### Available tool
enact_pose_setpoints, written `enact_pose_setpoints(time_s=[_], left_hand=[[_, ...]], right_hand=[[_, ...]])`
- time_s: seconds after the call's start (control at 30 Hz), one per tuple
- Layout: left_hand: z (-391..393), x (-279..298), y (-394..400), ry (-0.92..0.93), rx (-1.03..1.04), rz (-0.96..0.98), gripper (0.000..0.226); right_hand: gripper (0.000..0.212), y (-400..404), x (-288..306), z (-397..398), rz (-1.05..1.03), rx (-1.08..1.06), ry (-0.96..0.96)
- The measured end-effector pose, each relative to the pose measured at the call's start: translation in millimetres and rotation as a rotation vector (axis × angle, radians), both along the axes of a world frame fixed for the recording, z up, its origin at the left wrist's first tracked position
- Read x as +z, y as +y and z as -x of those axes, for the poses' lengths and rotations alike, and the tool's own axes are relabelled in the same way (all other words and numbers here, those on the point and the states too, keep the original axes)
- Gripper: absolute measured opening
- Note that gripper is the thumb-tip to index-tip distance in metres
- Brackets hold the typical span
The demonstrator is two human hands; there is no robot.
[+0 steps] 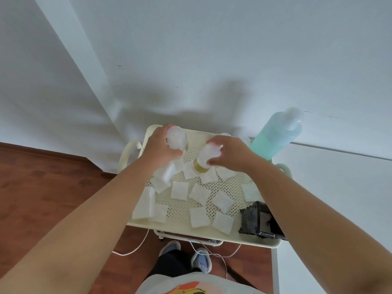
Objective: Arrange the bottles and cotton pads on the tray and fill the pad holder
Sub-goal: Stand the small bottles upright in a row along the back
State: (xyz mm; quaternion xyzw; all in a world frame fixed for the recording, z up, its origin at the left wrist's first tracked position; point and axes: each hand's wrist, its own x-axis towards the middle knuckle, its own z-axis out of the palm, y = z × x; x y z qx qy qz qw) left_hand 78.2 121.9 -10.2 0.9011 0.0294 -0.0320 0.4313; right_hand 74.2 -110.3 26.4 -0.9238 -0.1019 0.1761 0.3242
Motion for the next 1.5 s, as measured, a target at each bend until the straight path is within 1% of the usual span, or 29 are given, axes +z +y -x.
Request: enact_pose_setpoints(time_s=[0.07, 0.13, 0.2, 0.33, 0.57, 0.67, 0.77, 0.8, 0.83, 0.9, 0.93, 0.97, 1.0, 1.07, 1.1, 1.17, 1.2, 1.23, 1.3, 1.33, 1.37, 1.47, 1.5], left_hand=[[-11, -6, -9, 0.022, 0.048, 0.034, 0.07], [-23, -16, -19, 0.049, 0.048, 0.053, 0.067], [-27, -21, -25, 0.072, 0.034, 0.037, 0.065], [-32, -31, -28, 0.085, 0.032, 0.011, 0.063], [-45, -38, -35, 0.139, 0.032, -0.018, 0.067], [-45, -35, -34, 0.162, 0.004, -0.042, 0.077], [-39, -31, -26, 0.217, -0.004, -0.002, 0.102], [-36, -30, -21, 0.23, -0.017, -0.012, 0.106], [-33, -28, -13, 0.231, -0.047, -0.056, 0.105], [-23, -24, 4, 0.216, -0.139, -0.245, 0.093], [-17, -21, 12, 0.228, -0.18, -0.352, 0.086], [-10, -18, 20, 0.264, -0.212, -0.433, 0.079], [-3, -16, 25, 0.313, -0.244, -0.48, 0.074], [13, -14, 33, 0.398, -0.325, -0.506, 0.071], [21, -14, 36, 0.414, -0.36, -0.5, 0.07], [36, -9, 42, 0.343, -0.362, -0.468, 0.067], [44, -4, 46, 0.247, -0.335, -0.463, 0.063], [51, 0, 50, 0.106, -0.305, -0.488, 0.058], [66, 6, 58, -0.189, -0.262, -0.614, 0.047], [72, 5, 62, -0.281, -0.222, -0.65, 0.043], [76, 3, 67, -0.307, -0.176, -0.653, 0.044], [81, -7, 76, -0.145, -0.082, -0.551, 0.056], [80, -12, 78, -0.121, -0.069, -0.518, 0.059]], right_hand=[[0.059, 6, -3, -20, 0.073, -0.014, -0.094], [0.058, 13, -11, -39, 0.247, 0.015, -0.187], [0.056, 21, -15, -48, 0.359, 0.047, -0.228], [0.052, 30, -23, -55, 0.475, 0.11, -0.251], [0.045, 35, -29, -58, 0.603, 0.122, -0.298], [0.047, 38, -28, -55, 0.616, 0.104, -0.286], [0.066, 37, -26, -48, 0.575, 0.078, -0.259], [0.071, 39, -24, -44, 0.543, 0.05, -0.274], [0.072, 41, -23, -38, 0.492, 0.011, -0.312], [0.06, 48, -27, -19, 0.319, -0.072, -0.415], [0.053, 54, -32, -8, 0.216, -0.087, -0.421], [0.05, 60, -40, 5, 0.124, -0.066, -0.372], [0.05, 67, -48, 18, 0.058, -0.02, -0.284], [0.06, 82, -68, 37, 0.001, 0.064, -0.098], [0.068, 89, -77, 42, -0.01, 0.065, -0.037], [0.081, 102, -91, 45, -0.025, 0.009, 0.029], [0.085, 107, -95, 45, -0.027, -0.019, 0.042], [0.087, 112, -99, 44, -0.027, -0.042, 0.043], [0.084, 119, -104, 41, -0.026, -0.084, 0.019], [0.08, 121, -105, 39, -0.022, -0.1, -0.001], [0.076, 123, -106, 38, -0.02, -0.11, -0.024], [0.069, 125, -101, 35, -0.088, -0.118, -0.077], [0.068, 125, -97, 34, -0.118, -0.101, -0.101]])
